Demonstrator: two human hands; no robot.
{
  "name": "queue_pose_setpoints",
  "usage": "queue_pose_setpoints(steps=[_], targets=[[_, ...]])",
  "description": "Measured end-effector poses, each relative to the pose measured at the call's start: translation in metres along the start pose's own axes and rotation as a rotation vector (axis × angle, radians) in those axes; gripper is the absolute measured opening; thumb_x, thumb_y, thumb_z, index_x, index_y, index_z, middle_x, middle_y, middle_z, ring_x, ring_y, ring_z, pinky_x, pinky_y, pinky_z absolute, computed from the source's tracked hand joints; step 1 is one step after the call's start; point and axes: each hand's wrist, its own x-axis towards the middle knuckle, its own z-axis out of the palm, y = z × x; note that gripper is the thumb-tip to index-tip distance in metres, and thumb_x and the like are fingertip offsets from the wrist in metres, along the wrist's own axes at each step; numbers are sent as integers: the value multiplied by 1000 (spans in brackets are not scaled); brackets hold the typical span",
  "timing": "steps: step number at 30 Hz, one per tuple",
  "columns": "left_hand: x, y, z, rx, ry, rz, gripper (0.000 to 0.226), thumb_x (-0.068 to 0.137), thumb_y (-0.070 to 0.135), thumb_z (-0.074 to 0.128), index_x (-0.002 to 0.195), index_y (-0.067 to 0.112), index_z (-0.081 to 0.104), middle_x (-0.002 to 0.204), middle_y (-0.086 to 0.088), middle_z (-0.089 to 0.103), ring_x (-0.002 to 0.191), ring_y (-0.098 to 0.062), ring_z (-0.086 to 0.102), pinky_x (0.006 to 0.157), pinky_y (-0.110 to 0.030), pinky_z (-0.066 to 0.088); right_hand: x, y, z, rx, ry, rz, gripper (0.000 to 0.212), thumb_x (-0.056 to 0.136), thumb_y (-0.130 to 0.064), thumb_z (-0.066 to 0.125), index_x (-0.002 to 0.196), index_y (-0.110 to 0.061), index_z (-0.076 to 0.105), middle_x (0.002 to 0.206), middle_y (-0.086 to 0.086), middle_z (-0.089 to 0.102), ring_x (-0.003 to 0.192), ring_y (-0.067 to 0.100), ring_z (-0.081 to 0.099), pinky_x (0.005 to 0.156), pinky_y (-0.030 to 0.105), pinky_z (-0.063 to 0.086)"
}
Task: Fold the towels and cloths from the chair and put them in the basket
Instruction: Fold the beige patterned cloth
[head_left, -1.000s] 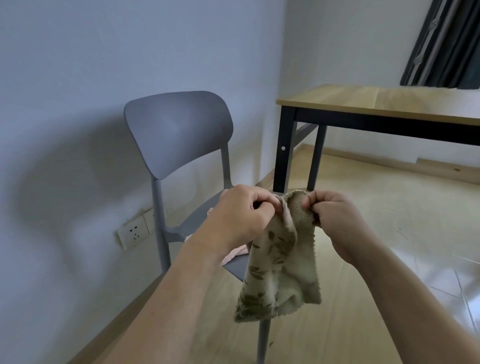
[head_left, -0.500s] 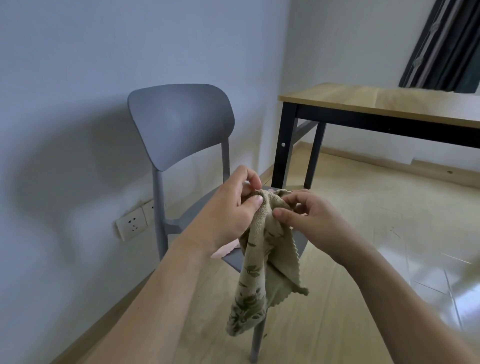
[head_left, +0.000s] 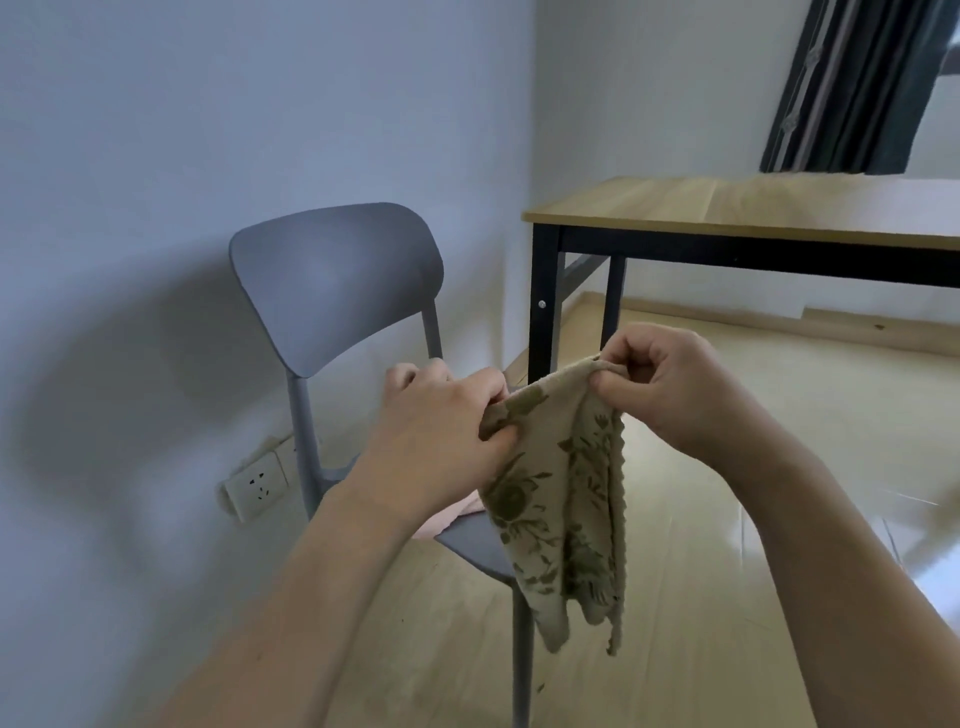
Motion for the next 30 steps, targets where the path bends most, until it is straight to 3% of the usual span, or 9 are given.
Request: queue_pose_setpoints(steps=[3,7,10,12,15,19,23,28,30], targets=[[10,6,-6,278,59,40,29,95,47,35,82,28,52,78,9,56,85,-19,48,85,-38,30,1,6,-9,-70,67,-18,13,86,-13,65,73,-11,62,69,10,64,66,30,61,67,47,55],[16,17,-15,276,211,144,32,94,39,40,77,20,59,76,7,60,81,-23,46,80,-41,28,2,13,-12,-154,106,-5,15,89,-20,64,75,-18,59,72,2,65,70,23,63,68,37,57],[12,18,-18,-54,43,306,20,90,41,52,73,29,51,76,15,52,94,-11,41,89,-35,22,1,14,-10,-179,135,3,16,90,-18,63,74,-15,58,70,1,61,59,15,52,53,14,42],[2,28,-24,-330,-56,299,22,85,38,65,72,30,49,78,18,46,100,6,34,91,-26,22,1,15,-9,-183,131,11,16,90,-16,63,75,-13,58,69,2,60,57,12,47,51,13,39],[-8,38,-29,-447,-48,215,22,81,33,72,74,24,53,82,17,41,101,16,25,87,-24,29,-1,21,-5,-189,100,38,15,90,-15,61,76,-12,58,73,4,63,65,20,55,53,19,41],[-6,32,-28,-134,4,187,26,88,47,55,72,28,50,71,16,45,91,-5,32,85,-29,20,-4,21,-4,-188,91,48,15,89,-11,62,74,-9,58,69,3,59,58,16,48,50,16,38],[-5,15,-27,327,145,116,23,89,39,46,73,25,57,73,12,61,86,-19,44,84,-39,22,-3,9,-11,-161,69,26,16,86,-10,66,72,-12,59,69,2,61,58,14,49,51,15,39],[4,5,-34,464,285,21,11,83,28,55,83,18,59,76,4,66,89,-24,49,87,-42,23,-2,-9,-13,-2,6,41,16,82,-12,72,73,-17,61,65,-1,66,60,12,59,62,26,51],[8,5,-33,485,311,-9,7,80,22,59,82,16,62,72,4,65,88,-26,50,87,-43,23,-2,-12,-15,108,-5,53,15,81,-11,73,83,-20,61,68,5,71,67,18,66,71,31,54]])
